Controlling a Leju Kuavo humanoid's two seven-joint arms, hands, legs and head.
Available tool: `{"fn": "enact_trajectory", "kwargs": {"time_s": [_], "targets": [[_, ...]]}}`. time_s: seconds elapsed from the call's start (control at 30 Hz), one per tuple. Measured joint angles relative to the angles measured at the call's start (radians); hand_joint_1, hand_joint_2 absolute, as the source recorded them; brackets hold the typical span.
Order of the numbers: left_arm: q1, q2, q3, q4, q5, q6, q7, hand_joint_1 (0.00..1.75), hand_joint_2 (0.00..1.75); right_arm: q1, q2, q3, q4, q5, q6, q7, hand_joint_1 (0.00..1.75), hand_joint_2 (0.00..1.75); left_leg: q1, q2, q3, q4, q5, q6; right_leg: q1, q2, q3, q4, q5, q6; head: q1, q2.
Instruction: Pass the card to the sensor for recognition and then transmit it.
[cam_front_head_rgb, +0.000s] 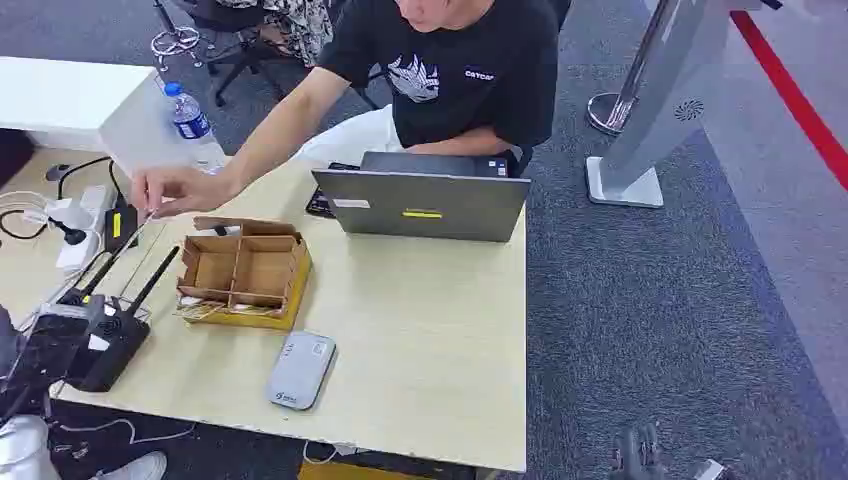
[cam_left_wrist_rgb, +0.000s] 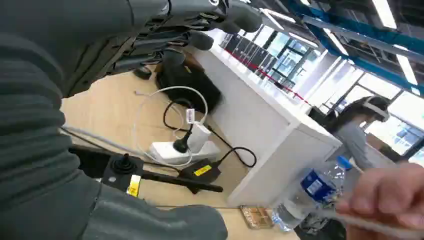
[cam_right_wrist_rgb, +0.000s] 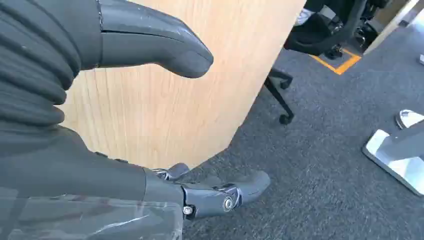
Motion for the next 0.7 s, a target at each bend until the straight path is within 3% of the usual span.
{"fn": "enact_trajectory", "kwargs": {"time_s": [0.37,0.4,0.43,0.7], "targets": [[-0.076,0.092,-0.209,0.005,-0.326,0.098,0.099,0.0,1.75,-0.023,0.023,0.0,0.0,0.032,-0.016,0.001,0.0,1.75,0.0,0.0,0.0,0.0,0.0,0.0,0.0,0.0,0.0,0.0,0.001,0.0,0.0,0.0],[-0.083,0.099,-0.227,0.005,-0.352,0.108,0.109,1.13,1.75,-0.025,0.025,0.0,0.0,0.032,-0.018,0.001,0.0,1.75,0.0,0.0,0.0,0.0,0.0,0.0,0.0,0.0,0.0,0.0,0.001,0.0,0.0,0.0],[-0.09,0.107,-0.244,0.005,-0.379,0.116,0.117,1.75,1.75,-0.026,0.026,0.0,0.0,0.033,-0.019,0.001,0.0,1.75,0.0,0.0,0.0,0.0,0.0,0.0,0.0,0.0,0.0,0.0,0.001,0.0,0.0,0.0],[-0.137,0.181,-0.403,0.006,-0.621,0.201,0.184,1.75,1.75,-0.042,0.043,0.005,0.0,0.05,-0.034,0.001,0.0,1.75,0.0,0.001,0.0,0.0,0.001,0.0,0.0,0.001,-0.001,0.0,0.001,0.0,0.0,0.0]]}}
